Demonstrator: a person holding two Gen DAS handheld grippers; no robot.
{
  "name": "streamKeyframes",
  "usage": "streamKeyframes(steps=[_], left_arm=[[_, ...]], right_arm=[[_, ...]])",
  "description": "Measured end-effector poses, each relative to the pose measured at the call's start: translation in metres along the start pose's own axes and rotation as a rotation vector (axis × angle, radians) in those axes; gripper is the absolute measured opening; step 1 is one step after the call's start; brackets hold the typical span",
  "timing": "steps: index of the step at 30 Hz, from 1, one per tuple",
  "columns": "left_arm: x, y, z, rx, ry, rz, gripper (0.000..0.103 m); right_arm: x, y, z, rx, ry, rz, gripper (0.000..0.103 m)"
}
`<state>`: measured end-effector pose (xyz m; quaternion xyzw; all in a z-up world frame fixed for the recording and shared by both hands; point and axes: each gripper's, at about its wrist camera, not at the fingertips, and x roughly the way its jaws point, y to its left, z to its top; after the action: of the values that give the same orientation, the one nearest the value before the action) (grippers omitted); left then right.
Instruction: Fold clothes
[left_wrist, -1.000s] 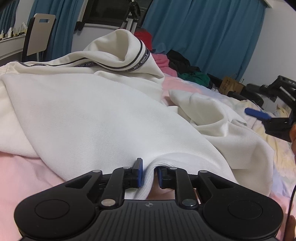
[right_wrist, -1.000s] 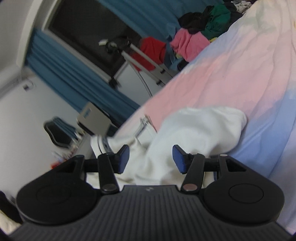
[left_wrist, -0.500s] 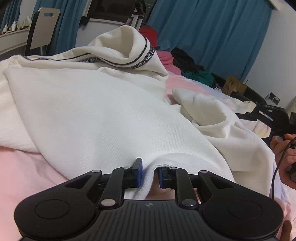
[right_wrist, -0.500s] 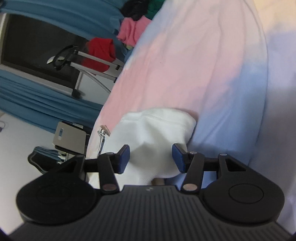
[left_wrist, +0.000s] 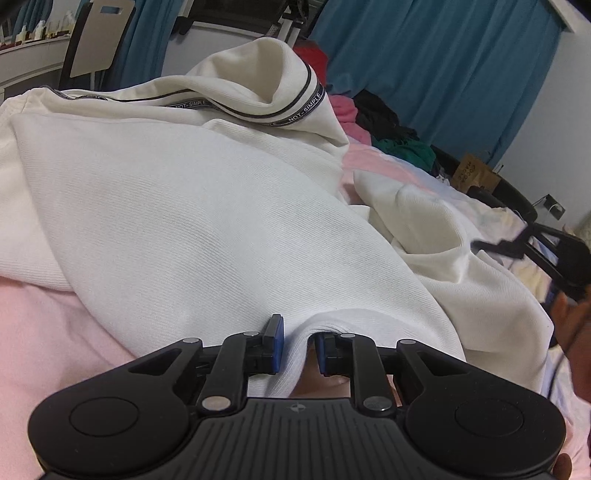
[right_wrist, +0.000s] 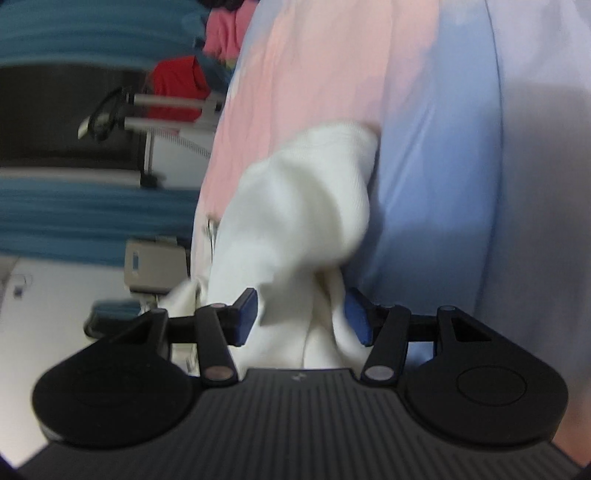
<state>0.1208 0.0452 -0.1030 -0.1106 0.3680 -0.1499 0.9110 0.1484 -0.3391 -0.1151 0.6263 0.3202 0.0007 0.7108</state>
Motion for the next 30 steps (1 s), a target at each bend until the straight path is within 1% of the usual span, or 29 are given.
streamKeyframes(steps=[2,3,4,5,6,7,8,10,12,13,15,16,17,19,21,22,23,24,26,28,30], left_arm=[[0.0,0.0,0.0,-0.003,-0.004,-0.003,0.021],[0.0,-0.001,-0.001,-0.003,-0.006,-0.004,0.02],[0.0,-0.001,-0.001,-0.003,-0.008,-0.005,0.02],[-0.001,-0.001,-0.001,-0.003,-0.01,-0.007,0.02],[-0.001,-0.001,-0.001,-0.003,-0.012,-0.009,0.02],[-0.002,0.0,-0.001,-0.004,-0.016,-0.012,0.019],[-0.004,0.0,-0.001,-0.003,-0.024,-0.019,0.019],[-0.007,-0.002,0.0,0.003,-0.043,-0.036,0.019],[-0.012,-0.005,0.001,0.016,-0.069,-0.08,0.021],[-0.015,-0.007,0.002,0.022,-0.082,-0.104,0.022],[-0.02,-0.011,0.004,0.035,-0.105,-0.152,0.03],[-0.022,-0.012,0.004,0.04,-0.11,-0.172,0.032],[-0.025,-0.014,0.005,0.045,-0.116,-0.193,0.035],[-0.029,-0.016,0.006,0.048,-0.108,-0.225,0.043],[-0.029,-0.02,0.006,0.045,-0.074,-0.249,0.056],[-0.03,-0.02,0.007,0.037,-0.056,-0.261,0.06],[-0.032,-0.018,0.007,0.022,-0.043,-0.272,0.067],[-0.036,-0.014,0.008,-0.01,-0.034,-0.272,0.075],[-0.045,0.008,0.011,-0.149,-0.013,-0.258,0.083],[-0.052,0.036,0.013,-0.32,0.009,-0.242,0.084],[-0.059,0.073,0.011,-0.529,0.016,-0.212,0.087]], right_arm=[[0.006,-0.003,0.01,0.016,-0.056,0.02,0.056],[0.01,-0.003,0.016,0.004,-0.077,0.021,0.055],[0.014,0.0,0.021,-0.041,-0.085,0.011,0.053],[0.018,0.004,0.026,-0.099,-0.084,-0.001,0.042],[0.021,0.008,0.03,-0.159,-0.088,-0.016,0.033],[0.019,0.013,0.032,-0.214,-0.111,-0.037,0.019],[0.013,0.015,0.035,-0.238,-0.142,-0.041,0.012],[-0.004,0.019,0.042,-0.253,-0.202,0.0,0.01],[-0.031,0.026,0.048,-0.299,-0.309,0.008,0.01],[-0.046,0.028,0.05,-0.329,-0.376,-0.004,0.01],[-0.075,0.027,0.056,-0.373,-0.509,-0.042,0.01],[-0.089,0.024,0.059,-0.38,-0.577,-0.086,0.01],[-0.103,0.019,0.062,-0.37,-0.634,-0.121,0.01],[-0.125,-0.005,0.068,-0.262,-0.702,-0.155,0.01],[-0.147,-0.03,0.073,-0.154,-0.768,-0.187,0.01],[-0.159,-0.042,0.075,-0.099,-0.8,-0.204,0.01],[-0.17,-0.054,0.078,-0.044,-0.832,-0.22,0.01],[-0.177,-0.065,0.08,-0.001,-0.849,-0.239,0.01],[-0.172,-0.078,0.082,0.024,-0.817,-0.292,0.01],[-0.168,-0.078,0.082,0.028,-0.807,-0.319,0.01],[-0.162,-0.07,0.082,0.012,-0.811,-0.343,0.01]])
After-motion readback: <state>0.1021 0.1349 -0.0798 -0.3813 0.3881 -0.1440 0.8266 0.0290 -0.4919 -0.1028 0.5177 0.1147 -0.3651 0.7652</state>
